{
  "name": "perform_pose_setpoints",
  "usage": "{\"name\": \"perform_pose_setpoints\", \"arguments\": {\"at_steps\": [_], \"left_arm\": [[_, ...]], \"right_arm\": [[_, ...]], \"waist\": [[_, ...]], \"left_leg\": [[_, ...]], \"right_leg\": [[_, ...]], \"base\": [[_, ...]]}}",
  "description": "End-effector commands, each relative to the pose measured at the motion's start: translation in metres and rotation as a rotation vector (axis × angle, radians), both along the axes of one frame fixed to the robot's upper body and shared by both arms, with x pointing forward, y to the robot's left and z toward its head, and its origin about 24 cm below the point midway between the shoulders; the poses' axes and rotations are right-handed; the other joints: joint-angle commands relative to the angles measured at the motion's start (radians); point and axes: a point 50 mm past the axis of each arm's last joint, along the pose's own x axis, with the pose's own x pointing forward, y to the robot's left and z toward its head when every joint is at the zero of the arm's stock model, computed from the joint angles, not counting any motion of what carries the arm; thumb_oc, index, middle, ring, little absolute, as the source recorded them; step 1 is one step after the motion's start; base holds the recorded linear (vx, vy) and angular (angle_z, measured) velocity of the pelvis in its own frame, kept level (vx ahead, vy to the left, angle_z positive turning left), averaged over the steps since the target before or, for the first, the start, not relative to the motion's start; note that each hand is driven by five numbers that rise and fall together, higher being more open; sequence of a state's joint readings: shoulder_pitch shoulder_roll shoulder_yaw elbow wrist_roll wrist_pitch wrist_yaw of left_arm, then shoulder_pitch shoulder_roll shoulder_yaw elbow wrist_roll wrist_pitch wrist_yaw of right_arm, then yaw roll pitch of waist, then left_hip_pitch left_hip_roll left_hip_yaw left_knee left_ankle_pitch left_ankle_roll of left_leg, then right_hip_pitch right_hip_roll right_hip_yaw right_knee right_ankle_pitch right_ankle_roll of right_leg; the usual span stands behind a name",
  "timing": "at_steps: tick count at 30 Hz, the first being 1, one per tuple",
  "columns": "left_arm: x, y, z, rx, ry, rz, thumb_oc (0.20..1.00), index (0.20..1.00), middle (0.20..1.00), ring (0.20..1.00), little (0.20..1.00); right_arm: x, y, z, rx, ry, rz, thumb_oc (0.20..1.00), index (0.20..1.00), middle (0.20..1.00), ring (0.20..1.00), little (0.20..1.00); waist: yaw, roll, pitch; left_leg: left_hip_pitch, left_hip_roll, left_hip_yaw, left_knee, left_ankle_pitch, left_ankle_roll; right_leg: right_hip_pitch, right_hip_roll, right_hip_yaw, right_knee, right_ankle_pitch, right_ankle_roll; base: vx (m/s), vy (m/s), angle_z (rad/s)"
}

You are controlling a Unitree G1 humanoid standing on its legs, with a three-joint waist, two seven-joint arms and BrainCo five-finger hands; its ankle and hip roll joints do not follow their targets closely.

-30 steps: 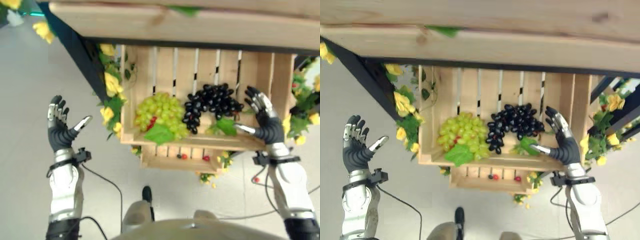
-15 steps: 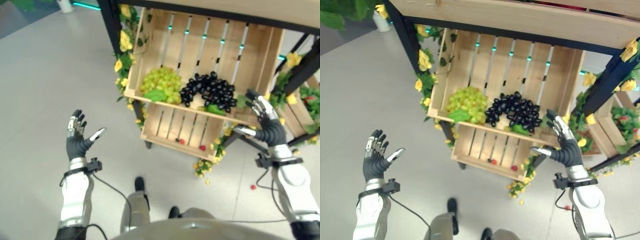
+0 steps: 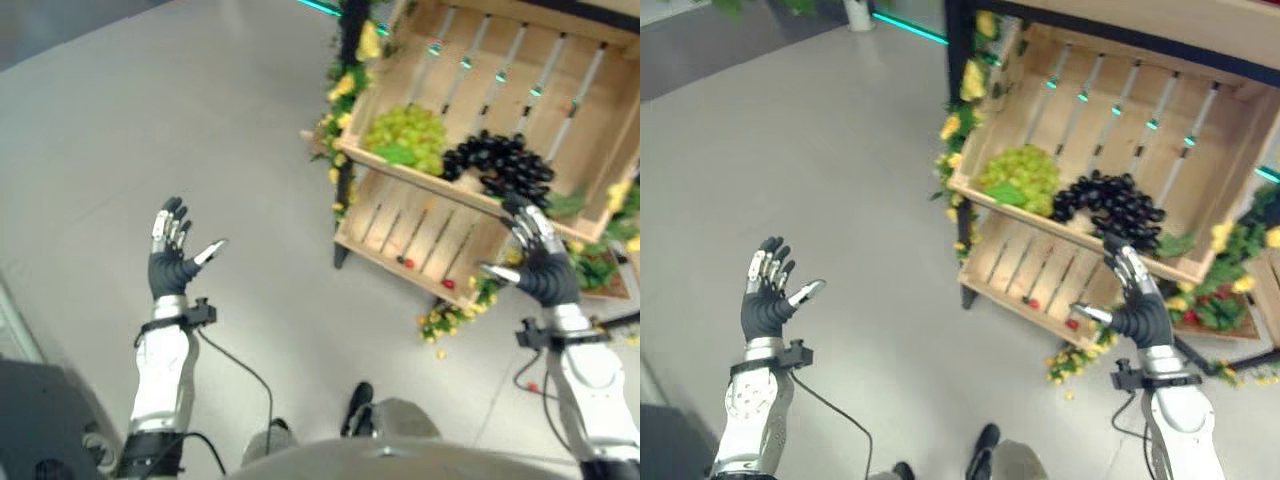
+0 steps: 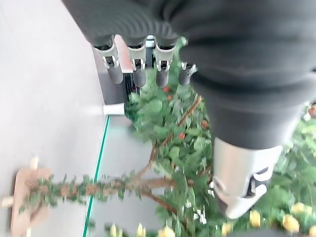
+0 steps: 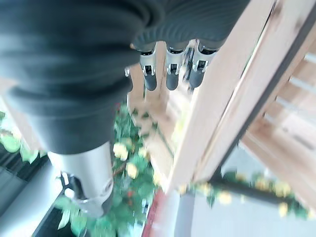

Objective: Pick up the fruits from the basket on one side to the basket on the other side

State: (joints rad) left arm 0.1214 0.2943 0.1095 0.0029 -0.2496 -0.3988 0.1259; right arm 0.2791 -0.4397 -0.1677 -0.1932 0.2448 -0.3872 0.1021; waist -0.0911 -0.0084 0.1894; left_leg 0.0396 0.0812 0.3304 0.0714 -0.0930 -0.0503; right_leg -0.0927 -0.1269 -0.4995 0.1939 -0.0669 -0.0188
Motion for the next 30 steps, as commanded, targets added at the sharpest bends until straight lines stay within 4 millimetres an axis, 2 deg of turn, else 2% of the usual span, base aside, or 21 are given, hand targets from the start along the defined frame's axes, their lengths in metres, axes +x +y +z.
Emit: {"name": "perform_pose_setpoints", "arguments": {"at_steps": [1,6,7,9,16,17,18,20,21,22,23,24,25,26,28,29,30], "left_arm": [[-0.006,0.015,0.034,0.143,-0.133,0.016,1.000,1.000,1.000,1.000,1.000],[-0.012,0.021,0.034,0.172,-0.123,0.036,1.000,1.000,1.000,1.000,1.000],[-0.013,0.021,0.034,0.172,-0.123,0.040,1.000,1.000,1.000,1.000,1.000],[-0.016,0.023,0.034,0.172,-0.120,0.050,1.000,1.000,1.000,1.000,1.000],[-0.015,0.020,0.035,0.173,-0.130,0.033,1.000,1.000,1.000,1.000,1.000],[-0.014,0.019,0.036,0.169,-0.131,0.018,1.000,1.000,1.000,1.000,1.000],[-0.014,0.019,0.036,0.169,-0.132,0.018,1.000,1.000,1.000,1.000,1.000],[-0.013,0.017,0.034,0.158,-0.123,-0.002,1.000,1.000,1.000,1.000,1.000],[-0.009,0.013,0.036,0.155,-0.124,-0.036,1.000,1.000,1.000,1.000,1.000],[-0.009,0.013,0.036,0.155,-0.125,-0.036,1.000,1.000,1.000,1.000,1.000],[-0.006,0.009,0.034,0.160,-0.119,-0.065,1.000,1.000,1.000,1.000,1.000],[-0.005,0.009,0.033,0.149,-0.117,-0.071,1.000,1.000,1.000,1.000,1.000],[-0.004,0.009,0.033,0.149,-0.118,-0.072,1.000,1.000,1.000,1.000,1.000],[-0.002,0.008,0.033,0.152,-0.115,-0.082,1.000,1.000,1.000,1.000,1.000],[0.003,0.004,0.030,0.144,-0.103,-0.110,1.000,1.000,1.000,1.000,1.000],[0.003,0.004,0.030,0.143,-0.103,-0.110,1.000,1.000,1.000,1.000,1.000],[0.008,0.000,0.032,0.141,-0.107,-0.138,1.000,1.000,1.000,1.000,1.000]], "right_arm": [[0.009,0.008,0.019,0.009,-0.128,0.030,1.000,1.000,1.000,1.000,1.000],[0.011,0.013,0.015,-0.025,-0.103,0.046,1.000,1.000,1.000,1.000,1.000],[0.011,0.013,0.015,-0.029,-0.101,0.049,1.000,1.000,1.000,1.000,1.000],[0.013,0.015,0.014,-0.034,-0.094,0.065,1.000,1.000,1.000,1.000,1.000],[0.021,0.024,0.019,-0.004,-0.117,0.125,1.000,1.000,1.000,1.000,1.000],[0.025,0.029,0.020,0.025,-0.112,0.171,1.000,1.000,1.000,1.000,1.000],[0.025,0.029,0.020,0.025,-0.113,0.172,1.000,1.000,1.000,1.000,1.000],[0.026,0.031,0.018,0.014,-0.096,0.193,1.000,1.000,1.000,1.000,1.000],[0.028,0.035,0.020,-0.019,-0.094,0.220,1.000,1.000,1.000,1.000,1.000],[0.028,0.035,0.020,-0.019,-0.095,0.220,1.000,1.000,1.000,1.000,1.000],[0.029,0.034,0.020,-0.033,-0.086,0.232,1.000,1.000,1.000,1.000,1.000],[0.029,0.033,0.020,-0.026,-0.085,0.240,1.000,1.000,1.000,1.000,1.000],[0.029,0.033,0.020,-0.025,-0.086,0.240,1.000,1.000,1.000,1.000,1.000],[0.028,0.033,0.021,-0.024,-0.091,0.243,1.000,1.000,1.000,1.000,1.000],[0.025,0.029,0.021,-0.034,-0.082,0.244,1.000,1.000,1.000,1.000,1.000],[0.025,0.029,0.021,-0.034,-0.082,0.244,1.000,1.000,1.000,1.000,1.000],[0.023,0.026,0.024,-0.015,-0.096,0.234,1.000,1.000,1.000,1.000,1.000]], "waist": [[0.022,-0.034,-0.036],[0.035,-0.028,-0.034],[0.038,-0.033,-0.032],[0.046,-0.033,-0.036],[0.087,-0.033,-0.050],[0.104,-0.023,-0.041],[0.101,-0.024,-0.041],[0.105,-0.013,-0.029],[0.096,0.001,-0.014],[0.096,0.000,-0.016],[0.080,0.008,-0.029],[0.075,0.007,-0.034],[0.074,0.008,-0.035],[0.072,0.004,-0.035],[0.045,-0.004,-0.045],[0.044,-0.003,-0.045],[0.065,-0.022,-0.049]], "left_leg": [[0.027,0.003,-0.017,0.064,-0.084,-0.005],[0.033,-0.038,-0.040,0.023,-0.081,0.020],[0.024,-0.047,-0.025,0.025,-0.063,0.027],[0.029,-0.058,-0.028,0.018,-0.067,0.036],[0.023,-0.090,-0.060,-0.003,-0.061,0.055],[0.026,-0.105,-0.097,0.005,-0.065,0.074],[0.025,-0.109,-0.099,0.006,-0.066,0.076],[0.045,-0.134,-0.147,0.008,-0.075,0.105],[0.048,-0.143,-0.227,0.008,-0.063,0.121],[0.044,-0.144,-0.226,0.007,-0.059,0.121],[0.049,-0.144,-0.324,-0.017,-0.037,0.106],[0.046,-0.149,-0.374,-0.024,-0.025,0.093],[0.043,-0.148,-0.376,-0.025,-0.020,0.093],[0.033,-0.155,-0.432,-0.025,-0.009,0.082],[0.009,-0.173,-0.574,-0.021,0.009,0.072],[0.009,-0.173,-0.575,-0.022,0.008,0.072],[-0.009,-0.186,-0.656,-0.003,0.012,0.048]], "right_leg": [[0.095,-0.007,0.048,-0.110,0.020,0.137],[0.071,-0.037,0.064,-0.088,0.044,0.159],[0.062,-0.047,0.050,-0.091,0.065,0.152],[0.063,-0.051,0.053,-0.096,0.076,0.155],[0.060,-0.086,0.031,-0.096,0.112,0.185],[0.038,-0.121,0.042,0.004,0.117,0.192],[0.034,-0.127,0.041,0.015,0.111,0.194],[0.001,-0.180,0.071,0.155,0.149,0.197],[-0.050,-0.158,0.196,0.251,0.159,0.186],[-0.054,-0.159,0.196,0.250,0.162,0.184],[-0.090,-0.054,0.367,0.193,0.092,0.165],[-0.091,-0.017,0.431,0.129,0.076,0.166],[-0.090,-0.017,0.429,0.121,0.083,0.166],[-0.075,-0.001,0.477,0.067,0.081,0.171],[-0.053,0.087,0.668,-0.008,0.037,0.176],[-0.052,0.087,0.666,-0.008,0.037,0.176],[-0.002,0.079,0.633,-0.034,0.009,0.152]], "base": [[-0.04,0.142,0.25],[-0.05,0.149,0.24],[-0.10,0.109,0.10],[-0.06,0.105,0.06],[-0.02,0.124,0.00],[0.01,0.150,0.12],[0.03,0.219,0.26],[0.04,0.190,0.90],[0.00,0.151,1.18],[0.02,-0.008,1.46],[0.09,-0.114,1.61],[0.09,-0.112,1.68],[0.05,-0.086,1.44],[0.00,-0.127,1.59],[0.05,-0.158,2.60],[0.11,-0.212,2.60],[0.12,-0.398,2.25]]}}
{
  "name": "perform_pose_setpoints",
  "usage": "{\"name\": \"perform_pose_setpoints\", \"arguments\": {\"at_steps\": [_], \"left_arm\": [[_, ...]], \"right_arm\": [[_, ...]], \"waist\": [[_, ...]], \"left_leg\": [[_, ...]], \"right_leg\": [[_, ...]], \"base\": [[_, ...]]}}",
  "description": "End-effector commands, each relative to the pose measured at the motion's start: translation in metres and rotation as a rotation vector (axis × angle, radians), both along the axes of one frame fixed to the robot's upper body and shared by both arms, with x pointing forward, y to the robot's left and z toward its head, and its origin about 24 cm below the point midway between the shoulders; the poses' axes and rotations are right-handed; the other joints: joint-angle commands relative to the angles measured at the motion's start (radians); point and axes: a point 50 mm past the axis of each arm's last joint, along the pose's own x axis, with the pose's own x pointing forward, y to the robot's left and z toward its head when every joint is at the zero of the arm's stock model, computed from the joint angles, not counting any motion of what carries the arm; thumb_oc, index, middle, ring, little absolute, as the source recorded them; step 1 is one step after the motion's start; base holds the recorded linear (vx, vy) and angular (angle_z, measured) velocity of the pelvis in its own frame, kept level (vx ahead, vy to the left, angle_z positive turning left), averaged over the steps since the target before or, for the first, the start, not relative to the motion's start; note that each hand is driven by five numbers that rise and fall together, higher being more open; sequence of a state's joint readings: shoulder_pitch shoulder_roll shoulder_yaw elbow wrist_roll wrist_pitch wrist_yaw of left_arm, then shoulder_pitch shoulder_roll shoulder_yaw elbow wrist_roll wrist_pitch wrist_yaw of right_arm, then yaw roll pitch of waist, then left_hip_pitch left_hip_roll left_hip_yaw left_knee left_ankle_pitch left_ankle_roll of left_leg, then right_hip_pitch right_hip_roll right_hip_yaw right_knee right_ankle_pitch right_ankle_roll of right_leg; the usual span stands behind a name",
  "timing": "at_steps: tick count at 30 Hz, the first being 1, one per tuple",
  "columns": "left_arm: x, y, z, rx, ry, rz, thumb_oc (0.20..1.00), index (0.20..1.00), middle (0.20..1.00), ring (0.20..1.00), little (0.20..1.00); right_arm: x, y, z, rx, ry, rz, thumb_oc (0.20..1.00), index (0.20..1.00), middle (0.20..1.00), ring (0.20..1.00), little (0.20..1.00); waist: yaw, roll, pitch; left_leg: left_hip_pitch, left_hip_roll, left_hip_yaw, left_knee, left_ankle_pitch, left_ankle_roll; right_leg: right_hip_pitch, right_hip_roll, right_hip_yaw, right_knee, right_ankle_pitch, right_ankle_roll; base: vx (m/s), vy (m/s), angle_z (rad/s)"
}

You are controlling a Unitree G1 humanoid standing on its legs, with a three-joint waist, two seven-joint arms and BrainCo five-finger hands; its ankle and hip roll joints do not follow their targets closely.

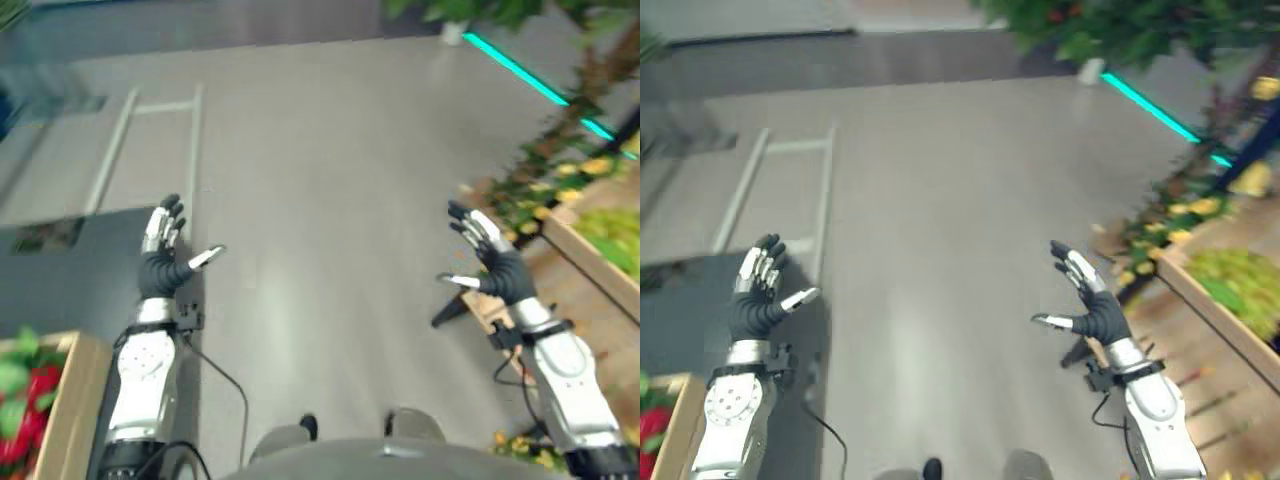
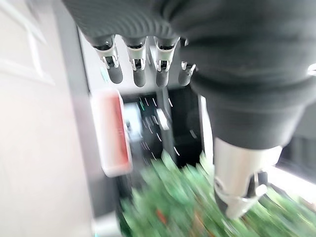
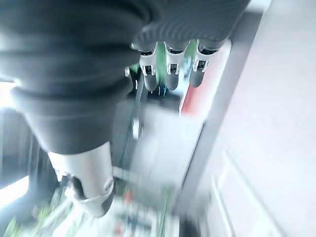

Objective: Pick up the fruits from the basket on one side to the basket on the other side

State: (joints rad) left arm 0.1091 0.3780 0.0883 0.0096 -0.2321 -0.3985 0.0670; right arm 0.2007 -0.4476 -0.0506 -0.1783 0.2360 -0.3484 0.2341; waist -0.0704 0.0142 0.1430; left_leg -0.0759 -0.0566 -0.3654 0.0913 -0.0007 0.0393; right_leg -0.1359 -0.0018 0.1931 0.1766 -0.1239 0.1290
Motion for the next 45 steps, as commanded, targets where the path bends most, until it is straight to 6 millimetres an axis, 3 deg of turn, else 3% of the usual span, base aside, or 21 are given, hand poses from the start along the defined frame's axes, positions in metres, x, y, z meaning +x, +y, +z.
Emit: {"name": "perform_pose_setpoints", "arguments": {"at_steps": [1,5,7,8,9,11,13,15,17,18,19,21,22,23,26,35,38,40,41,43,45], "left_arm": [[0.003,-0.003,0.023,0.008,-0.118,-0.057,1.000,1.000,1.000,1.000,1.000],[0.004,-0.002,0.022,-0.024,-0.112,-0.070,1.000,1.000,1.000,1.000,1.000],[0.004,-0.002,0.026,-0.008,-0.129,-0.070,1.000,1.000,1.000,1.000,1.000],[0.006,-0.003,0.028,-0.008,-0.134,-0.072,1.000,1.000,1.000,1.000,1.000],[0.007,-0.003,0.030,-0.015,-0.145,-0.066,1.000,1.000,1.000,1.000,1.000],[0.011,-0.007,0.028,-0.033,-0.140,-0.067,1.000,1.000,1.000,1.000,1.000],[0.013,-0.007,0.031,-0.035,-0.155,-0.067,1.000,1.000,1.000,1.000,1.000],[0.011,-0.006,0.030,-0.027,-0.147,-0.065,1.000,1.000,1.000,1.000,1.000],[0.010,-0.004,0.029,-0.036,-0.148,-0.058,1.000,1.000,1.000,1.000,1.000],[0.010,-0.003,0.030,-0.032,-0.147,-0.063,1.000,1.000,1.000,1.000,1.000],[0.010,-0.003,0.030,-0.032,-0.146,-0.062,1.000,1.000,1.000,1.000,1.000],[0.012,-0.007,0.029,-0.040,-0.148,-0.073,1.000,1.000,1.000,1.000,1.000],[0.012,-0.007,0.029,-0.041,-0.148,-0.073,1.000,1.000,1.000,1.000,1.000],[0.014,-0.009,0.030,-0.027,-0.151,-0.078,1.000,1.000,1.000,1.000,1.000],[0.012,-0.008,0.032,-0.007,-0.153,-0.064,1.000,1.000,1.000,1.000,1.000],[0.004,0.005,0.032,0.021,-0.155,0.001,1.000,1.000,1.000,1.000,1.000],[0.001,0.009,0.033,0.030,-0.154,0.020,1.000,1.000,1.000,1.000,1.000],[0.001,0.010,0.032,0.028,-0.150,0.031,1.000,1.000,1.000,1.000,1.000],[0.001,0.010,0.032,0.027,-0.150,0.032,1.000,1.000,1.000,1.000,1.000],[0.002,0.009,0.033,0.029,-0.157,0.032,1.000,1.000,1.000,1.000,1.000],[0.003,0.006,0.030,0.028,-0.146,0.025,1.000,1.000,1.000,1.000,1.000]], "right_arm": [[0.008,-0.006,0.030,0.036,-0.162,-0.008,1.000,1.000,1.000,1.000,1.000],[0.008,-0.010,0.034,0.058,-0.186,-0.032,1.000,1.000,1.000,1.000,1.000],[0.005,-0.015,0.037,0.060,-0.207,-0.048,1.000,1.000,1.000,1.000,1.000],[0.005,-0.017,0.041,0.048,-0.225,-0.060,1.000,1.000,1.000,1.000,1.000],[0.005,-0.019,0.046,0.049,-0.249,-0.077,1.000,1.000,1.000,1.000,1.000],[0.008,-0.021,0.048,0.044,-0.267,-0.107,1.000,1.000,1.000,1.000,1.000],[0.010,-0.020,0.052,0.038,-0.289,-0.111,1.000,1.000,1.000,1.000,1.000],[0.013,-0.017,0.050,0.043,-0.277,-0.097,1.000,1.000,1.000,1.000,1.000],[0.012,-0.016,0.049,0.045,-0.271,-0.092,1.000,1.000,1.000,1.000,1.000],[0.010,-0.017,0.046,0.047,-0.261,-0.105,1.000,1.000,1.000,1.000,1.000],[0.010,-0.017,0.046,0.047,-0.261,-0.105,1.000,1.000,1.000,1.000,1.000],[0.010,-0.015,0.044,0.066,-0.262,-0.118,1.000,1.000,1.000,1.000,1.000],[0.010,-0.015,0.044,0.066,-0.262,-0.119,1.000,1.000,1.000,1.000,1.000],[0.010,-0.015,0.045,0.063,-0.270,-0.129,1.000,1.000,1.000,1.000,1.000],[0.014,-0.013,0.041,0.057,-0.253,-0.143,1.000,1.000,1.000,1.000,1.000],[0.020,-0.007,0.036,0.044,-0.229,-0.126,1.000,1.000,1.000,1.000,1.000],[0.023,-0.004,0.032,0.042,-0.209,-0.123,1.000,1.000,1.000,1.000,1.000],[0.022,-0.003,0.028,0.022,-0.188,-0.122,1.000,1.000,1.000,1.000,1.000],[0.022,-0.003,0.028,0.020,-0.188,-0.122,1.000,1.000,1.000,1.000,1.000],[0.022,-0.002,0.029,0.013,-0.193,-0.122,1.000,1.000,1.000,1.000,1.000],[0.021,-0.005,0.025,0.003,-0.177,-0.134,1.000,1.000,1.000,1.000,1.000]], "waist": [[0.079,-0.050,-0.007],[0.081,-0.063,-0.006],[0.089,-0.064,0.006],[0.088,-0.064,0.019],[0.065,-0.064,0.015],[0.062,-0.068,0.025],[0.054,-0.080,0.028],[0.064,-0.094,0.024],[0.063,-0.098,0.020],[0.042,-0.091,-0.003],[0.041,-0.091,-0.003],[0.018,-0.065,-0.022],[0.016,-0.065,-0.023],[0.008,-0.056,-0.029],[0.023,-0.051,-0.032],[0.086,-0.052,-0.037],[0.098,-0.044,-0.036],[0.086,-0.030,-0.021],[0.085,-0.031,-0.018],[0.070,-0.014,0.003],[0.053,-0.004,-0.001]], "left_leg": [[0.093,-0.028,-0.006,-0.019,-0.077,-0.068],[0.039,0.017,-0.034,-0.015,-0.038,-0.111],[-0.009,0.059,-0.042,-0.046,0.027,-0.142],[-0.043,0.073,0.000,-0.047,0.047,-0.146],[-0.071,0.106,0.115,-0.055,0.055,-0.139],[-0.103,0.140,0.257,-0.030,0.064,-0.135],[-0.112,0.165,0.395,0.044,0.028,-0.126],[-0.098,0.154,0.443,0.132,-0.046,-0.120],[-0.083,0.154,0.481,0.165,-0.066,-0.112],[-0.006,0.179,0.611,0.144,-0.117,-0.120],[-0.003,0.179,0.610,0.142,-0.118,-0.120],[0.055,0.175,0.720,0.075,-0.135,-0.123],[0.058,0.172,0.718,0.066,-0.131,-0.122],[0.070,0.175,0.751,-0.007,-0.095,-0.124],[0.085,0.140,0.709,-0.052,-0.087,-0.110],[0.101,0.073,0.683,-0.094,-0.098,-0.055],[0.114,0.046,0.660,-0.101,-0.113,-0.030],[0.149,0.013,0.613,-0.116,-0.123,0.000],[0.153,0.007,0.612,-0.119,-0.123,0.005],[0.161,0.008,0.599,-0.134,-0.098,0.020],[0.168,0.012,0.567,-0.148,-0.088,0.017]], "right_leg": [[0.075,-0.051,-0.154,-0.031,0.043,-0.014],[0.115,-0.037,-0.252,-0.066,0.026,-0.030],[0.122,-0.019,-0.325,-0.069,0.002,-0.041],[0.126,-0.023,-0.360,-0.068,-0.011,-0.041],[0.122,-0.032,-0.408,-0.072,-0.010,-0.036],[0.139,-0.049,-0.464,-0.089,-0.005,-0.036],[0.134,-0.071,-0.524,-0.093,0.012,-0.043],[0.141,-0.082,-0.565,-0.116,0.015,-0.056],[0.142,-0.084,-0.594,-0.123,0.021,-0.062],[0.150,-0.091,-0.650,-0.139,0.020,-0.056],[0.153,-0.090,-0.652,-0.140,0.021,-0.055],[0.165,-0.105,-0.725,-0.143,0.030,-0.049],[0.166,-0.106,-0.728,-0.143,0.031,-0.047],[0.164,-0.119,-0.764,-0.140,0.064,-0.030],[0.164,-0.133,-0.774,-0.136,0.077,-0.021],[0.171,-0.206,-0.793,-0.114,0.120,0.015],[0.155,-0.252,-0.791,-0.027,0.127,0.035],[0.108,-0.332,-0.725,0.158,0.197,0.065],[0.105,-0.340,-0.722,0.170,0.196,0.071],[0.042,-0.352,-0.676,0.266,0.203,0.046],[0.000,-0.278,-0.571,0.260,0.135,0.026]], "base": [[0.11,-0.397,1.77],[-0.03,-0.306,2.20],[-0.15,-0.296,1.67],[-0.20,-0.182,1.74],[-0.13,-0.091,1.57],[-0.12,-0.047,1.65],[-0.16,-0.052,1.17],[-0.13,-0.072,0.93],[-0.04,-0.027,0.91],[0.03,0.028,1.04],[0.02,0.083,1.52],[-0.02,0.168,1.83],[-0.03,0.240,1.48],[-0.02,0.135,0.90],[0.03,0.199,0.71],[0.03,0.231,0.17],[0.08,0.326,0.25],[0.12,0.345,0.16],[0.05,0.214,0.30],[-0.07,0.128,0.72],[0.02,0.040,0.59]]}}
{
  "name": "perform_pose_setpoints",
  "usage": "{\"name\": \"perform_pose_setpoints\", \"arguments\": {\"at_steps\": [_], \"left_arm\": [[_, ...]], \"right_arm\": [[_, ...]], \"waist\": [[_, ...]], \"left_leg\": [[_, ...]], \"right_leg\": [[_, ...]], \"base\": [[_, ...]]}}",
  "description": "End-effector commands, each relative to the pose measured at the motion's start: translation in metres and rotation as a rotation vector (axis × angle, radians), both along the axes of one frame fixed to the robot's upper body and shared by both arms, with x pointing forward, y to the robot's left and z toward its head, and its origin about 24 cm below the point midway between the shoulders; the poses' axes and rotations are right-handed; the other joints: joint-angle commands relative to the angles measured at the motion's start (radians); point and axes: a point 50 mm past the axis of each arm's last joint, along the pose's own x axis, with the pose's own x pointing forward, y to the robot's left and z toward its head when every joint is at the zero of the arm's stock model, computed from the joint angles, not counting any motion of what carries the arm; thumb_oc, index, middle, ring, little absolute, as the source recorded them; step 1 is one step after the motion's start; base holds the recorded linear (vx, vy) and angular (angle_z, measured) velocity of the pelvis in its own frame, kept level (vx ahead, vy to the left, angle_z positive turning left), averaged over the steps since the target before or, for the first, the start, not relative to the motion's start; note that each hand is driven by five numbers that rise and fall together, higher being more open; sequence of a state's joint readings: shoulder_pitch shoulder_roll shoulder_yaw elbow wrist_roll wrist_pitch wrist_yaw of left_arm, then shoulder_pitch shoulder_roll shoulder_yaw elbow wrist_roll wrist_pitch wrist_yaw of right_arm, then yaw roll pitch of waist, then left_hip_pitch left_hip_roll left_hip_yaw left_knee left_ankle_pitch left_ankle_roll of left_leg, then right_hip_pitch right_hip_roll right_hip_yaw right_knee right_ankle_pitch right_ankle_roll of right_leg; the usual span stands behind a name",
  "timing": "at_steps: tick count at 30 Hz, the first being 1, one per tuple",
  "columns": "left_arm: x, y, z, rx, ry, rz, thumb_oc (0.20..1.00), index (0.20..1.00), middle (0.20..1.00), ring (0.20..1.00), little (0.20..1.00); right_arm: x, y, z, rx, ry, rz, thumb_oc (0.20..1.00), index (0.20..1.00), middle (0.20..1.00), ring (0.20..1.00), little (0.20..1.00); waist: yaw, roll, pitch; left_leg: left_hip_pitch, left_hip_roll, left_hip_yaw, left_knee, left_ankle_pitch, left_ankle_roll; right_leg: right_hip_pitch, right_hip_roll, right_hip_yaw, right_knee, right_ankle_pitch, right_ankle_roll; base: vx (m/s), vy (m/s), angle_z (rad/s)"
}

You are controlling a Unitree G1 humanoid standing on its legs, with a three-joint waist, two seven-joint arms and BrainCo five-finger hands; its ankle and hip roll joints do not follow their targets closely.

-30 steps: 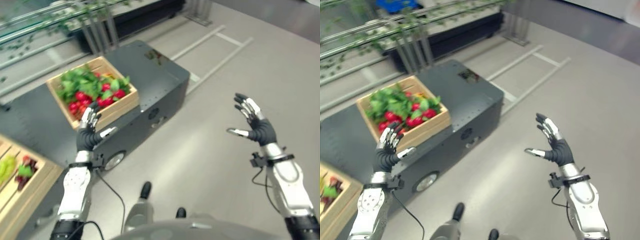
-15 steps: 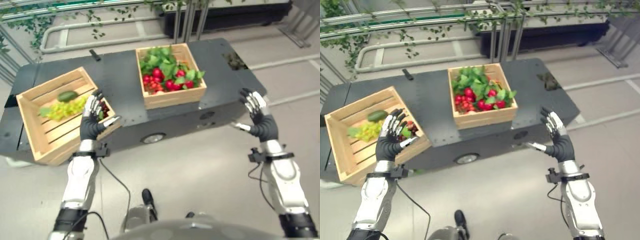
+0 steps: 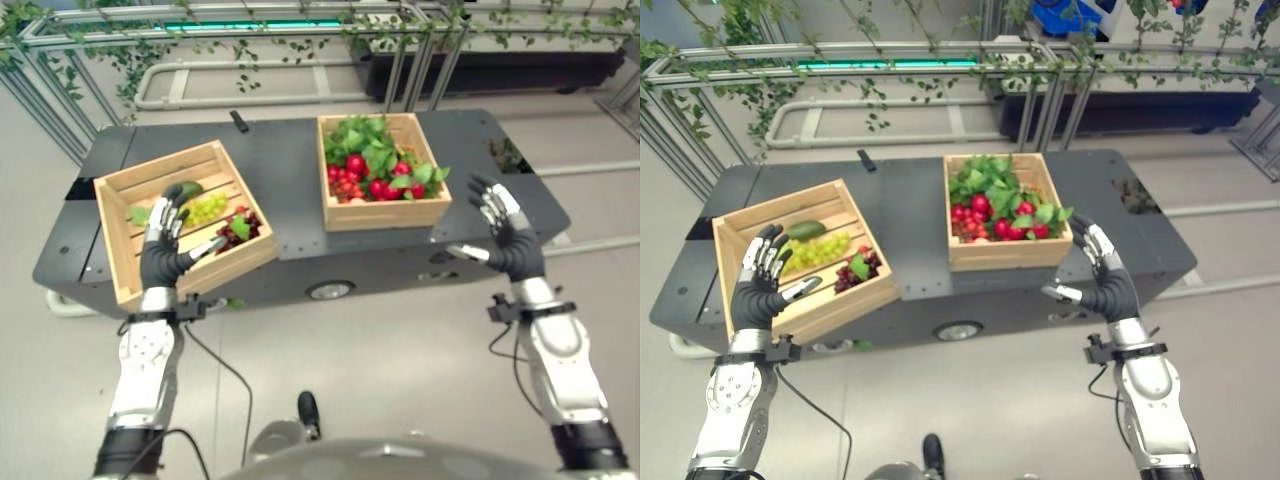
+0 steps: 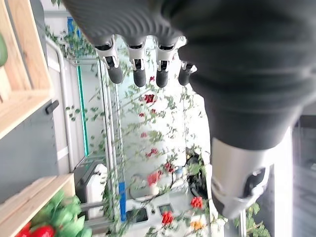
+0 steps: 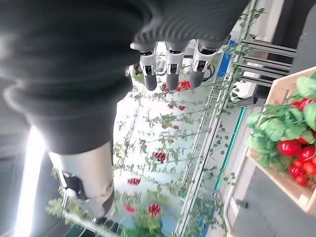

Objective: Pick up the fruits from the basket on one side to the basket on the other side

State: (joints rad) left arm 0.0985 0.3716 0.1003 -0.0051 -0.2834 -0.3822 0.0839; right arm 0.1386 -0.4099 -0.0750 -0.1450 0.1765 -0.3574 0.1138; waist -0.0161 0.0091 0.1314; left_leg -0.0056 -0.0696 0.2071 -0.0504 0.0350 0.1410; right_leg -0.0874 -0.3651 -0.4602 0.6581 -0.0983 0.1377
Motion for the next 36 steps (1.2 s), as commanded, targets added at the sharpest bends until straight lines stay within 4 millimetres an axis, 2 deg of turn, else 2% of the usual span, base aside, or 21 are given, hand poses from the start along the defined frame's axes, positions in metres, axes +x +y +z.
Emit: {"name": "perform_pose_setpoints", "arguments": {"at_steps": [1,3,5,7,8,13,15,16,17,18,19,20,22,23,24,26,28,30,34,35,36], "left_arm": [[0.003,0.002,0.024,0.084,-0.122,0.004,1.000,1.000,1.000,1.000,1.000],[0.004,0.003,0.025,0.076,-0.129,0.006,1.000,1.000,1.000,1.000,1.000],[0.005,0.003,0.025,0.077,-0.126,0.007,1.000,1.000,1.000,1.000,1.000],[0.006,0.002,0.022,0.070,-0.110,-0.003,1.000,1.000,1.000,1.000,1.000],[0.007,-0.001,0.021,0.060,-0.112,-0.008,1.000,1.000,1.000,1.000,1.000],[0.006,-0.002,0.018,0.041,-0.104,-0.016,1.000,1.000,1.000,1.000,1.000],[0.007,-0.003,0.019,0.018,-0.111,-0.014,1.000,1.000,1.000,1.000,1.000],[0.007,-0.003,0.019,0.018,-0.111,-0.014,1.000,1.000,1.000,1.000,1.000],[0.009,-0.005,0.021,0.017,-0.119,-0.026,1.000,1.000,1.000,1.000,1.000],[0.009,-0.005,0.021,0.018,-0.120,-0.027,1.000,1.000,1.000,1.000,1.000],[0.010,-0.006,0.021,0.005,-0.123,-0.037,1.000,1.000,1.000,1.000,1.000],[0.010,-0.006,0.021,0.005,-0.123,-0.038,1.000,1.000,1.000,1.000,1.000],[0.010,-0.007,0.020,-0.001,-0.121,-0.047,1.000,1.000,1.000,1.000,1.000],[0.010,-0.007,0.021,0.005,-0.124,-0.046,1.000,1.000,1.000,1.000,1.000],[0.010,-0.007,0.022,0.007,-0.126,-0.043,1.000,1.000,1.000,1.000,1.000],[0.009,-0.006,0.021,0.010,-0.123,-0.039,1.000,1.000,1.000,1.000,1.000],[0.006,-0.003,0.019,0.023,-0.113,-0.020,1.000,1.000,1.000,1.000,1.000],[0.004,0.002,0.018,0.025,-0.112,0.012,1.000,1.000,1.000,1.000,1.000],[0.001,0.006,0.018,0.028,-0.111,0.026,1.000,1.000,1.000,1.000,1.000],[0.002,0.007,0.019,0.027,-0.112,0.028,1.000,1.000,1.000,1.000,1.000],[0.004,0.003,0.022,0.038,-0.122,0.005,1.000,1.000,1.000,1.000,1.000]], "right_arm": [[0.009,-0.003,0.016,-0.018,-0.085,-0.005,1.000,1.000,1.000,1.000,1.000],[0.008,-0.005,0.017,-0.010,-0.092,-0.015,1.000,1.000,1.000,1.000,1.000],[0.006,-0.007,0.018,-0.001,-0.098,-0.020,1.000,1.000,1.000,1.000,1.000],[0.003,-0.010,0.014,-0.001,-0.078,-0.028,1.000,1.000,1.000,1.000,1.000],[0.003,-0.012,0.015,-0.009,-0.080,-0.037,1.000,1.000,1.000,1.000,1.000],[0.001,-0.019,0.017,-0.031,-0.079,-0.055,1.000,1.000,1.000,1.000,1.000],[-0.001,-0.021,0.018,-0.034,-0.082,-0.055,1.000,1.000,1.000,1.000,1.000],[-0.001,-0.021,0.018,-0.034,-0.082,-0.055,1.000,1.000,1.000,1.000,1.000],[-0.002,-0.025,0.019,-0.025,-0.086,-0.068,1.000,1.000,1.000,1.000,1.000],[-0.002,-0.025,0.019,-0.024,-0.087,-0.068,1.000,1.000,1.000,1.000,1.000],[-0.003,-0.027,0.020,-0.016,-0.088,-0.073,1.000,1.000,1.000,1.000,1.000],[-0.003,-0.027,0.020,-0.015,-0.089,-0.073,1.000,1.000,1.000,1.000,1.000],[-0.005,-0.028,0.018,-0.007,-0.084,-0.079,1.000,1.000,1.000,1.000,1.000],[-0.006,-0.028,0.019,-0.004,-0.086,-0.079,1.000,1.000,1.000,1.000,1.000],[-0.007,-0.031,0.017,0.008,-0.080,-0.097,1.000,1.000,1.000,1.000,1.000],[-0.007,-0.032,0.014,0.012,-0.074,-0.106,1.000,1.000,1.000,1.000,1.000],[-0.007,-0.032,0.013,0.009,-0.071,-0.108,1.000,1.000,1.000,1.000,1.000],[-0.002,-0.030,0.012,0.010,-0.066,-0.098,1.000,1.000,1.000,1.000,1.000],[0.000,-0.028,0.013,0.005,-0.062,-0.078,1.000,1.000,1.000,1.000,1.000],[-0.002,-0.029,0.011,0.018,-0.058,-0.082,1.000,1.000,1.000,1.000,1.000],[-0.002,-0.030,0.012,-0.009,-0.055,-0.093,1.000,1.000,1.000,1.000,1.000]], "waist": [[-0.010,0.002,0.002],[-0.014,-0.005,0.002],[-0.021,-0.019,-0.006],[-0.031,-0.032,-0.010],[-0.027,-0.042,-0.023],[-0.025,-0.042,-0.039],[-0.034,-0.051,-0.037],[-0.034,-0.051,-0.037],[-0.046,-0.063,-0.019],[-0.047,-0.062,-0.017],[-0.054,-0.069,-0.001],[-0.055,-0.067,0.000],[-0.054,-0.073,0.022],[-0.056,-0.072,0.030],[-0.064,-0.073,0.027],[-0.064,-0.073,0.018],[-0.050,-0.065,0.014],[-0.021,-0.069,0.019],[0.000,-0.059,0.018],[-0.005,-0.053,0.014],[-0.007,-0.059,0.013]], "left_leg": [[0.100,0.025,-0.031,-0.023,-0.110,-0.092],[0.103,0.021,-0.063,-0.029,-0.107,-0.107],[0.093,0.015,-0.084,-0.018,-0.110,-0.115],[0.092,0.009,-0.110,-0.002,-0.119,-0.118],[0.092,0.006,-0.112,-0.002,-0.121,-0.125],[0.089,0.016,-0.109,0.033,-0.136,-0.147],[0.062,0.034,-0.088,0.122,-0.161,-0.177],[0.060,0.034,-0.088,0.126,-0.163,-0.177],[0.019,0.063,-0.040,0.238,-0.133,-0.215],[0.008,0.067,-0.042,0.257,-0.140,-0.217],[-0.034,0.104,0.002,0.354,-0.104,-0.250],[-0.043,0.109,-0.001,0.371,-0.111,-0.252],[-0.088,0.125,0.016,0.457,-0.070,-0.276],[-0.116,0.135,0.017,0.454,-0.063,-0.277],[-0.142,0.165,0.030,0.354,-0.085,-0.253],[-0.141,0.168,0.027,0.276,-0.076,-0.240],[-0.160,0.195,-0.015,0.115,0.011,-0.244],[-0.211,0.244,-0.095,0.011,0.072,-0.267],[-0.205,0.263,-0.123,0.002,0.096,-0.286],[-0.204,0.260,-0.104,0.005,0.108,-0.291],[-0.203,0.227,-0.091,0.031,0.084,-0.271]], "right_leg": [[-0.072,0.152,0.128,-0.278,0.070,0.000],[-0.091,0.212,0.156,-0.388,0.048,-0.003],[-0.086,0.250,0.175,-0.503,0.084,-0.002],[-0.055,0.277,0.252,-0.526,0.072,0.000],[-0.024,0.289,0.252,-0.556,0.081,-0.005],[0.031,0.294,0.225,-0.615,0.092,-0.014],[0.060,0.294,0.206,-0.641,0.083,-0.025],[0.060,0.295,0.205,-0.641,0.083,-0.025],[0.078,0.285,0.190,-0.642,0.073,-0.037],[0.078,0.287,0.187,-0.642,0.073,-0.039],[0.100,0.282,0.170,-0.648,0.057,-0.056],[0.101,0.286,0.167,-0.650,0.057,-0.058],[0.123,0.287,0.165,-0.663,0.046,-0.076],[0.128,0.291,0.162,-0.673,0.042,-0.077],[0.128,0.288,0.147,-0.683,0.037,-0.069],[0.126,0.285,0.146,-0.685,0.038,-0.058],[0.133,0.295,0.163,-0.690,0.027,-0.044],[0.155,0.296,0.204,-0.701,0.009,-0.030],[0.188,0.294,0.243,-0.707,-0.010,-0.021],[0.205,0.281,0.239,-0.708,-0.016,-0.012],[0.201,0.233,0.240,-0.676,-0.017,0.008]], "base": [[0.12,-0.037,0.44],[0.13,-0.087,0.44],[0.14,-0.119,0.66],[0.18,-0.168,0.80],[0.13,-0.165,0.99],[0.16,-0.168,0.50],[0.12,-0.175,-0.03],[0.07,-0.176,-0.02],[0.03,-0.113,0.07],[0.06,-0.198,0.17],[0.02,-0.100,0.31],[0.05,-0.144,0.40],[0.03,-0.101,0.29],[0.09,-0.037,0.21],[0.14,0.030,0.28],[0.14,0.066,0.26],[0.23,0.125,0.11],[0.35,0.215,0.01],[0.24,0.219,-0.49],[0.26,0.423,-0.75],[0.36,0.573,-0.57]]}}
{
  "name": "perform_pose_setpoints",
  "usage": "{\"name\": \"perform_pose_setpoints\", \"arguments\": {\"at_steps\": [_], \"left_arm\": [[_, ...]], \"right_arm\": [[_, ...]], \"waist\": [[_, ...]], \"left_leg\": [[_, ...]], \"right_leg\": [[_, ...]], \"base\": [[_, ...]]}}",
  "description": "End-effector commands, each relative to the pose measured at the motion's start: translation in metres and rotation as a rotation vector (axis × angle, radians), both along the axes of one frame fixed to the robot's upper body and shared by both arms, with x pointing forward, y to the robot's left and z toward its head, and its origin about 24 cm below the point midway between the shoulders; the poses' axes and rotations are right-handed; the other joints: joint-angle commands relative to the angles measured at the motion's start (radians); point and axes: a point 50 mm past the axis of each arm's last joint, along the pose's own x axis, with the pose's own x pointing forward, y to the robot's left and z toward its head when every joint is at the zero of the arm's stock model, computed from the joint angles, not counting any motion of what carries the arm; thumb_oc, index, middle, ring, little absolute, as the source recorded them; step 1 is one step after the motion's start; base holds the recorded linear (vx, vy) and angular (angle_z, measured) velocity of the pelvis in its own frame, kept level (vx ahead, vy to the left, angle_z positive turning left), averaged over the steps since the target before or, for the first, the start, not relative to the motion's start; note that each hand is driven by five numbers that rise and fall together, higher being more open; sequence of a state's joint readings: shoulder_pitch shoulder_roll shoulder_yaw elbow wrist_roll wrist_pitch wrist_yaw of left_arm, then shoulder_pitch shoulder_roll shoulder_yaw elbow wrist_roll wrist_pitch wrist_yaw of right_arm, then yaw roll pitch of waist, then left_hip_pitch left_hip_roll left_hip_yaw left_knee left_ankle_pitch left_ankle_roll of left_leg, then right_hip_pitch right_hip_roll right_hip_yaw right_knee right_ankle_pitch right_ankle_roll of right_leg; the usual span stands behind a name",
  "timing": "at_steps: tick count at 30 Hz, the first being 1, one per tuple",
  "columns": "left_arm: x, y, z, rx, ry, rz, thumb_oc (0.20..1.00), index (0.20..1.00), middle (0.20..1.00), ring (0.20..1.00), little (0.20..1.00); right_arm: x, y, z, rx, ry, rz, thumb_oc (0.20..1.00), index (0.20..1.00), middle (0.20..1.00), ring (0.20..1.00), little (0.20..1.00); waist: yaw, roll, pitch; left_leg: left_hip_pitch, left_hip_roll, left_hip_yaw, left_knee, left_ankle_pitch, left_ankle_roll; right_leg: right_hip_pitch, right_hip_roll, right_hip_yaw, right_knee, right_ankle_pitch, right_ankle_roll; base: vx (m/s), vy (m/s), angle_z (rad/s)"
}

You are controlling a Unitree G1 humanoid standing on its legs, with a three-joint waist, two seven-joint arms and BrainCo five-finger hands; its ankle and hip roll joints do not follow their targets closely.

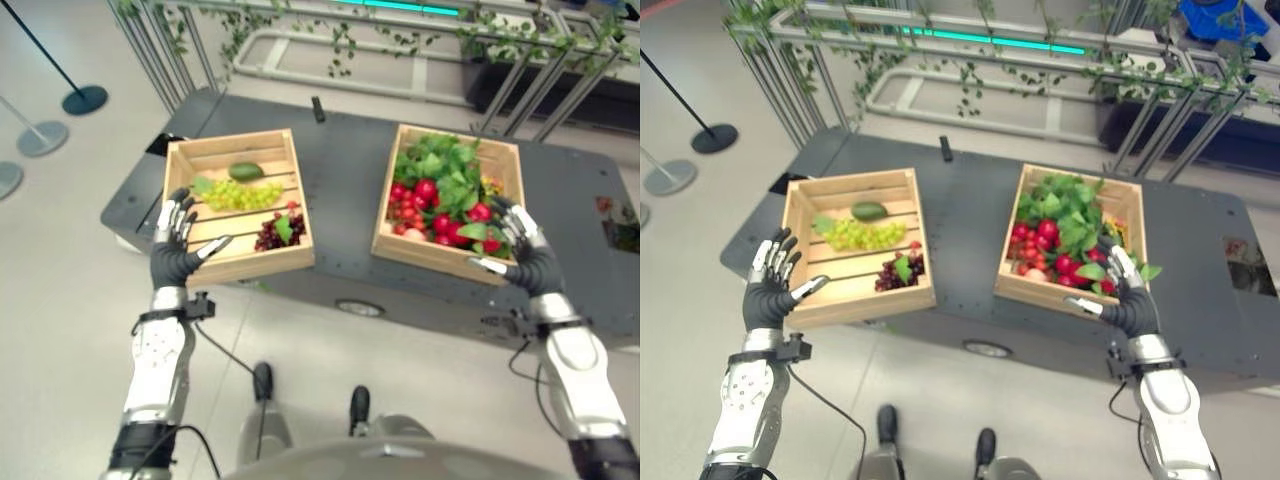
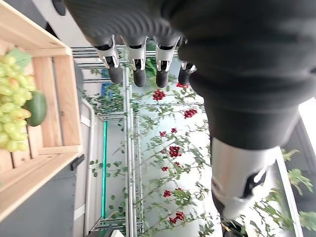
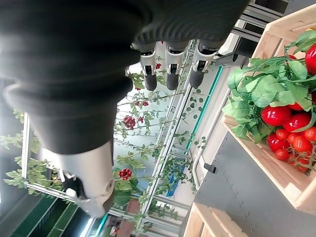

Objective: Pick up the fruits from the basket on one side to the basket on the other side

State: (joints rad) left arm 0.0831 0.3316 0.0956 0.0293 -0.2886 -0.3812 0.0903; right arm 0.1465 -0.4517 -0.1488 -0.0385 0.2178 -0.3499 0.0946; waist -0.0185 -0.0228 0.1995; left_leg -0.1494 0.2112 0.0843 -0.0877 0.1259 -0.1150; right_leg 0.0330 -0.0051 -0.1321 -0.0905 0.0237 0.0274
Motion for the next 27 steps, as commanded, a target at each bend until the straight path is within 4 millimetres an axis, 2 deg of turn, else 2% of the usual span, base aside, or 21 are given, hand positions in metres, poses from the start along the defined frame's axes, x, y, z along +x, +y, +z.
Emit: {"name": "perform_pose_setpoints", "arguments": {"at_steps": [1,3,4,5,6,7,8,9,10,11,12,15,18,19,21,22,23,24,25,26,27], "left_arm": [[0.003,0.007,0.032,0.096,-0.141,-0.013,1.000,1.000,1.000,1.000,1.000],[0.005,0.006,0.036,0.117,-0.152,-0.027,1.000,1.000,1.000,1.000,1.000],[0.005,0.006,0.037,0.118,-0.153,-0.026,1.000,1.000,1.000,1.000,1.000],[0.007,0.006,0.039,0.139,-0.156,-0.034,1.000,1.000,1.000,1.000,1.000],[0.007,0.005,0.041,0.147,-0.161,-0.040,1.000,1.000,1.000,1.000,1.000],[0.007,0.005,0.041,0.147,-0.162,-0.040,1.000,1.000,1.000,1.000,1.000],[0.004,0.008,0.043,0.157,-0.164,-0.034,1.000,1.000,1.000,1.000,1.000],[0.004,0.008,0.043,0.157,-0.164,-0.034,1.000,1.000,1.000,1.000,1.000],[0.002,0.009,0.043,0.180,-0.156,-0.027,1.000,1.000,1.000,1.000,1.000],[0.002,0.009,0.043,0.180,-0.156,-0.027,1.000,1.000,1.000,1.000,1.000],[0.001,0.012,0.044,0.183,-0.158,-0.010,1.000,1.000,1.000,1.000,1.000],[0.001,0.014,0.043,0.191,-0.153,-0.002,1.000,1.000,1.000,1.000,1.000],[0.003,0.011,0.033,0.169,-0.123,-0.009,1.000,1.000,1.000,1.000,1.000],[0.004,0.010,0.018,0.115,-0.072,-0.011,1.000,1.000,1.000,1.000,1.000],[0.005,0.011,0.007,0.114,-0.022,-0.013,1.000,1.000,1.000,1.000,1.000],[0.005,0.015,-0.026,0.135,0.132,0.008,1.000,1.000,1.000,1.000,1.000],[0.006,0.015,-0.026,0.135,0.131,0.008,1.000,1.000,1.000,1.000,1.000],[0.005,0.016,-0.038,0.143,0.189,0.019,1.000,1.000,1.000,1.000,1.000],[0.002,0.020,-0.061,0.156,0.296,0.047,1.000,1.000,1.000,1.000,1.000],[-0.012,0.025,-0.105,0.132,0.514,0.085,1.000,1.000,1.000,1.000,1.000],[-0.012,0.025,-0.105,0.133,0.512,0.085,1.000,1.000,1.000,1.000,1.000]], "right_arm": [[0.001,0.005,0.024,-0.027,-0.127,0.035,1.000,1.000,1.000,1.000,1.000],[0.004,0.008,0.025,-0.027,-0.132,0.041,1.000,1.000,1.000,1.000,1.000],[0.004,0.009,0.025,-0.026,-0.133,0.041,1.000,1.000,1.000,1.000,1.000],[0.007,0.014,0.026,-0.032,-0.140,0.055,1.000,1.000,1.000,1.000,1.000],[0.009,0.016,0.027,-0.042,-0.145,0.063,1.000,1.000,1.000,1.000,1.000],[0.009,0.016,0.028,-0.042,-0.145,0.064,1.000,1.000,1.000,1.000,1.000],[0.012,0.020,0.027,-0.035,-0.147,0.078,1.000,1.000,1.000,1.000,1.000],[0.012,0.020,0.027,-0.035,-0.146,0.078,1.000,1.000,1.000,1.000,1.000],[0.012,0.022,0.025,-0.043,-0.129,0.089,1.000,1.000,1.000,1.000,1.000],[0.012,0.022,0.025,-0.043,-0.129,0.089,1.000,1.000,1.000,1.000,1.000],[0.013,0.023,0.023,-0.038,-0.119,0.107,1.000,1.000,1.000,1.000,1.000],[0.013,0.024,0.021,-0.041,-0.104,0.114,1.000,1.000,1.000,1.000,1.000],[0.012,0.023,0.009,-0.026,-0.055,0.104,1.000,1.000,1.000,1.000,1.000],[0.014,0.021,0.000,-0.016,-0.020,0.080,1.000,1.000,1.000,1.000,1.000],[0.015,0.019,-0.010,-0.003,0.019,0.054,1.000,1.000,1.000,1.000,1.000],[0.015,0.016,-0.027,-0.003,0.095,0.029,1.000,1.000,1.000,1.000,1.000],[0.016,0.016,-0.027,-0.003,0.094,0.029,1.000,1.000,1.000,1.000,1.000],[0.015,0.015,-0.036,-0.001,0.129,0.024,1.000,1.000,1.000,1.000,1.000],[0.015,0.014,-0.051,-0.002,0.193,-0.002,1.000,1.000,1.000,1.000,1.000],[0.011,0.010,-0.084,-0.008,0.340,-0.041,1.000,1.000,1.000,1.000,1.000],[0.012,0.010,-0.084,-0.008,0.339,-0.041,1.000,1.000,1.000,1.000,1.000]], "waist": [[-0.007,-0.033,-0.057],[-0.014,-0.050,-0.048],[-0.008,-0.054,-0.049],[-0.017,-0.053,-0.039],[-0.021,-0.049,-0.033],[-0.020,-0.049,-0.033],[-0.009,-0.036,-0.023],[-0.009,-0.036,-0.024],[-0.022,-0.032,-0.021],[-0.021,-0.031,-0.021],[-0.019,-0.036,-0.014],[-0.015,-0.045,-0.010],[-0.018,-0.053,-0.006],[-0.009,-0.051,-0.010],[-0.010,-0.045,-0.013],[-0.015,-0.036,-0.010],[-0.015,-0.036,-0.011],[-0.015,-0.034,-0.009],[-0.015,-0.030,-0.005],[-0.012,-0.022,0.004],[-0.012,-0.023,0.003]], "left_leg": [[-0.056,-0.070,0.038,0.088,-0.027,0.002],[-0.048,-0.106,0.064,0.137,-0.075,0.044],[-0.053,-0.109,0.072,0.143,-0.080,0.048],[-0.026,-0.133,0.095,0.150,-0.111,0.077],[-0.006,-0.138,0.107,0.143,-0.116,0.084],[-0.004,-0.139,0.110,0.140,-0.115,0.086],[0.030,-0.144,0.139,0.116,-0.128,0.097],[0.032,-0.144,0.139,0.112,-0.127,0.097],[0.065,-0.160,0.148,0.094,-0.139,0.102],[0.062,-0.158,0.150,0.093,-0.135,0.102],[0.072,-0.166,0.170,0.089,-0.140,0.100],[0.088,-0.170,0.176,0.086,-0.159,0.092],[0.091,-0.184,0.167,0.092,-0.165,0.097],[0.089,-0.186,0.176,0.067,-0.151,0.095],[0.090,-0.185,0.176,0.058,-0.146,0.093],[0.094,-0.182,0.172,0.056,-0.143,0.090],[0.090,-0.182,0.172,0.056,-0.139,0.090],[0.089,-0.182,0.170,0.058,-0.138,0.089],[0.087,-0.182,0.167,0.059,-0.137,0.088],[0.084,-0.181,0.157,0.062,-0.135,0.084],[0.080,-0.181,0.157,0.063,-0.132,0.084]], "right_leg": [[0.068,-0.159,-0.079,0.119,-0.140,0.127],[0.011,-0.212,-0.049,0.241,-0.096,0.141],[-0.002,-0.219,-0.039,0.256,-0.102,0.144],[-0.064,-0.255,-0.033,0.352,-0.026,0.154],[-0.090,-0.266,-0.052,0.387,0.012,0.153],[-0.093,-0.267,-0.048,0.391,0.012,0.154],[-0.134,-0.277,-0.133,0.442,0.021,0.146],[-0.135,-0.278,-0.133,0.444,0.019,0.146],[-0.169,-0.223,-0.139,0.435,-0.024,0.143],[-0.171,-0.221,-0.138,0.432,-0.020,0.141],[-0.207,-0.181,-0.175,0.343,-0.065,0.122],[-0.197,-0.158,-0.201,0.220,-0.056,0.111],[-0.169,-0.138,-0.135,0.195,-0.054,0.118],[-0.159,-0.135,-0.154,0.158,-0.034,0.118],[-0.157,-0.131,-0.157,0.152,-0.030,0.118],[-0.152,-0.125,-0.149,0.156,-0.038,0.115],[-0.155,-0.126,-0.149,0.154,-0.034,0.114],[-0.154,-0.126,-0.151,0.153,-0.034,0.112],[-0.154,-0.125,-0.152,0.152,-0.036,0.111],[-0.149,-0.126,-0.156,0.153,-0.043,0.109],[-0.152,-0.126,-0.156,0.151,-0.039,0.108]], "base": [[0.33,0.568,-0.42],[0.17,0.342,-0.11],[0.17,0.399,-0.22],[0.17,0.386,-0.26],[0.17,0.377,-0.34],[0.14,0.354,-0.49],[0.09,0.238,-0.55],[0.24,0.402,-0.94],[0.14,0.165,-0.81],[0.22,0.251,-0.82],[0.09,0.077,-0.31],[0.15,0.015,-0.28],[0.11,-0.027,0.23],[0.05,-0.054,0.47],[0.07,-0.056,0.03],[0.09,-0.055,-0.16],[0.07,-0.047,-0.03],[0.01,-0.031,0.02],[0.02,-0.059,0.00],[0.00,-0.045,-0.01],[0.00,-0.041,0.05]]}}
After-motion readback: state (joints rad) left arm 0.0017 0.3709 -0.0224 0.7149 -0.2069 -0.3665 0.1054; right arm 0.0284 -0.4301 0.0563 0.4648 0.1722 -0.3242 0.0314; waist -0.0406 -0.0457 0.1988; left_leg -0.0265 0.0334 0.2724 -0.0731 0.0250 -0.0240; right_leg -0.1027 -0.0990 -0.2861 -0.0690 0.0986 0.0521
